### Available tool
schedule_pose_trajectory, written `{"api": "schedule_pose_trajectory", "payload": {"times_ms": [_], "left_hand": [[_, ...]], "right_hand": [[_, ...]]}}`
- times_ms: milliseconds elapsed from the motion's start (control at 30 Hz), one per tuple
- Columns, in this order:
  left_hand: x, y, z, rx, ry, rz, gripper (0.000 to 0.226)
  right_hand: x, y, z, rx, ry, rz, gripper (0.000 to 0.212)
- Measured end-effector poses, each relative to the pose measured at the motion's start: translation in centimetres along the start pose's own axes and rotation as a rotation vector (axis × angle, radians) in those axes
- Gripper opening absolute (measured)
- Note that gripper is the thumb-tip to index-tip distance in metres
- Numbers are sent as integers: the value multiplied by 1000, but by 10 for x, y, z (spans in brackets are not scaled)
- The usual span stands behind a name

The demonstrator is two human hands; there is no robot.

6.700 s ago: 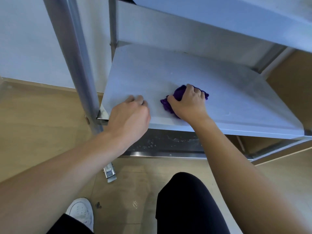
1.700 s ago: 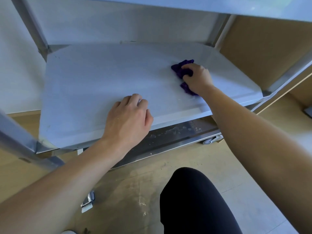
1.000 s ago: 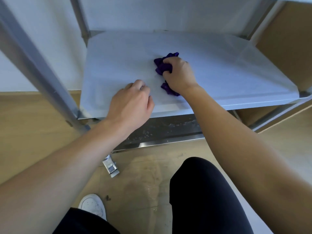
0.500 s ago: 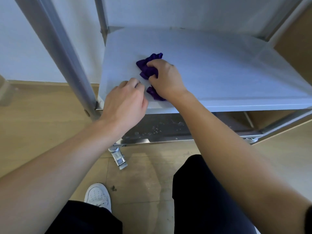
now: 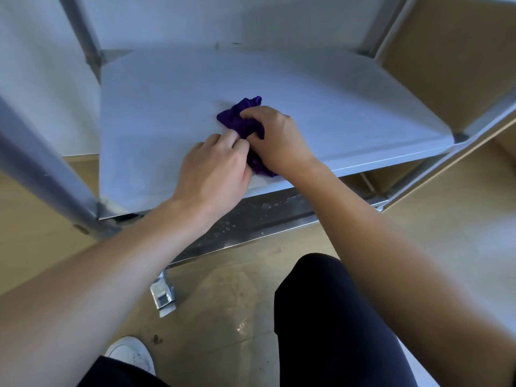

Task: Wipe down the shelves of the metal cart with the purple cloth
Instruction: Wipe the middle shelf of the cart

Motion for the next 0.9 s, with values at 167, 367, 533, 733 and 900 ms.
{"api": "schedule_pose_trajectory", "payload": {"times_ms": [167, 367, 533, 733, 900], "left_hand": [[19, -13, 32, -44, -60, -5, 23], [41, -29, 54, -93, -97, -33, 24], [59, -38, 71, -148, -128, -30, 25], [69, -50, 86, -198, -141, -56, 27], [68, -55, 92, -198, -168, -41, 23]], "right_hand": [[-3, 28, 39, -29, -57, 39, 47], [-1, 60, 86, -77, -131, 92, 45], [3, 83, 122, -119, -189, 129, 46], [7, 127, 188, -199, -340, 178, 47], [3, 168, 246, -201, -490, 256, 47]]}}
Point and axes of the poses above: each hand's wrist, its own x-axis towards the middle knuckle, its own y-axis out of the back of the hand, z = x × y, the point moved 10 cm from there along x, towards the middle knuckle, and after that the axes turned 6 degrees about -y, right-handed, at the moved point
